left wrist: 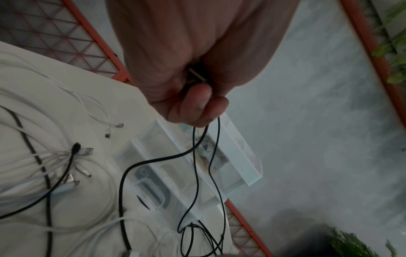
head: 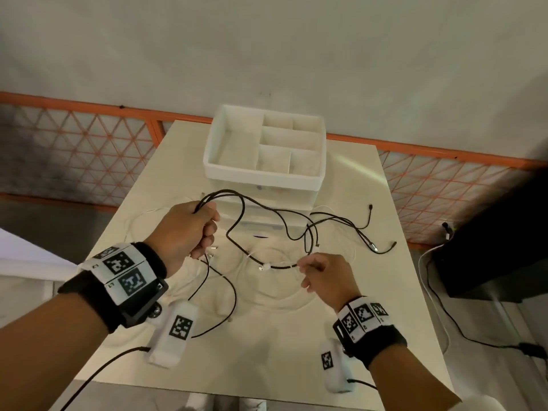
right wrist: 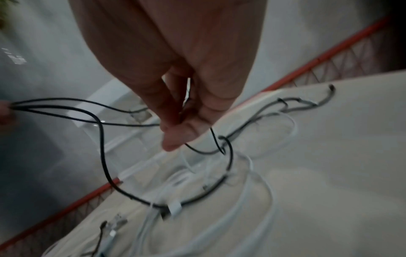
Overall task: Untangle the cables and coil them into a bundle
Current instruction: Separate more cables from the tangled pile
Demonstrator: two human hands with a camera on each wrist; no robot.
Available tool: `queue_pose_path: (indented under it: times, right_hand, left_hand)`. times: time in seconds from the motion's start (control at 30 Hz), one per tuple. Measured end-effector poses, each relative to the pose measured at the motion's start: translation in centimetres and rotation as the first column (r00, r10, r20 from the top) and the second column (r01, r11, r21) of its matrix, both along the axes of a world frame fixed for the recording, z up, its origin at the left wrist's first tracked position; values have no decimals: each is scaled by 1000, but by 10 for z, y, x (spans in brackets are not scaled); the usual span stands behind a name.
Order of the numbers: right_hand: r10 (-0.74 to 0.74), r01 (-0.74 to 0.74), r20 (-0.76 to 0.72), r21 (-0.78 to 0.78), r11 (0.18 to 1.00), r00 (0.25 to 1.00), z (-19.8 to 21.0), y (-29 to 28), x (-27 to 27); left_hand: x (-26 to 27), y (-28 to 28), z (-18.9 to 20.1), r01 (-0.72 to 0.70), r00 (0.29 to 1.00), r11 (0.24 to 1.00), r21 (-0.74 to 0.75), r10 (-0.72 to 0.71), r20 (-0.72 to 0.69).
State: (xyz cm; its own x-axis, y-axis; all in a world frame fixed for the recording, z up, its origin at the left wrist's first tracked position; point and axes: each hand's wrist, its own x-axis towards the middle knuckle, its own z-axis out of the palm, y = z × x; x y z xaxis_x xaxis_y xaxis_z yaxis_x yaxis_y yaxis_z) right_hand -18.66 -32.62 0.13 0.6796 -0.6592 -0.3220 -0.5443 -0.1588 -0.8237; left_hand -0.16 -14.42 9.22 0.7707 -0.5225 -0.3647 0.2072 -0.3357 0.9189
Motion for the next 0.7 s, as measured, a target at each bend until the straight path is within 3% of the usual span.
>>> queue_pose_path:
  times: [0.1,0.23,0.37,0.47,0.53,0.6,0.7]
  right_hand:
    - [30,-36,210,22,999,977,39,3,9]
    - [77,-120,458,66,991,886,97,17,31]
    - [115,-194,512,105,975,851,129,36,49]
    - [107,-191,570,90,977,814,144,47,60]
    - [-8,-83,653,108,991,757,153,39,64]
    - [-207,121,734,169,978,647,160,18,62]
    - [-490,435,702,277,857,517,148,-18,53]
  left_hand:
    - [5,3,6,45,999,999,-29,-45,-9]
    - [5,-4,17,87,995,990,-107,-91,-32]
    - [-1,-16,30,130,989,965,-226,-142,-35]
    - [-7,-22,32,260,963,939,-225,-269,-8]
    - [-6,-20,26,366,931,923,-117,-362,51]
    - [3,-12,17,376,923,926,17,-376,86]
    - [21,7,2,282,945,945,168,-303,120]
